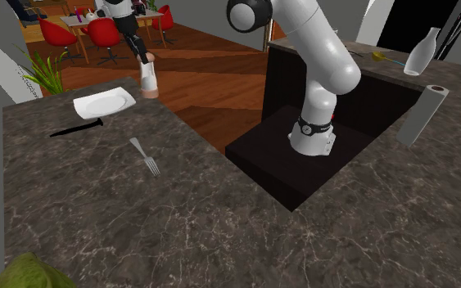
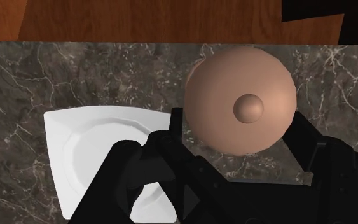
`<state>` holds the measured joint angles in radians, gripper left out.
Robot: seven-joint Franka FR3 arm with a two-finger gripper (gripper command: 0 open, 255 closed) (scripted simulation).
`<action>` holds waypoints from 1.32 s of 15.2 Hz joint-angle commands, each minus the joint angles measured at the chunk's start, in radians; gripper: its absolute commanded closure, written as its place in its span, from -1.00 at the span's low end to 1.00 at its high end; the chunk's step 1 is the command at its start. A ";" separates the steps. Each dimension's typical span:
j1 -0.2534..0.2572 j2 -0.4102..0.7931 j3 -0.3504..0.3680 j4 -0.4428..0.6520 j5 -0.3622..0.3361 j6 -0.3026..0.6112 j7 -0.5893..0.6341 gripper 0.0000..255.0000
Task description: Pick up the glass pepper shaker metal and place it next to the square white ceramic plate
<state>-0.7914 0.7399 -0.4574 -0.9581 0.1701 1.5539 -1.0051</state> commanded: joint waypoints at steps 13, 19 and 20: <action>0.030 -0.014 0.000 -0.157 -0.002 0.138 0.003 1.00; 0.030 -0.014 0.000 -0.157 -0.002 0.138 0.003 -1.00; 0.030 -0.014 0.000 -0.157 -0.002 0.138 0.003 -1.00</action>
<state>-0.7612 0.7255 -0.4570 -1.1153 0.1684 1.6923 -1.0026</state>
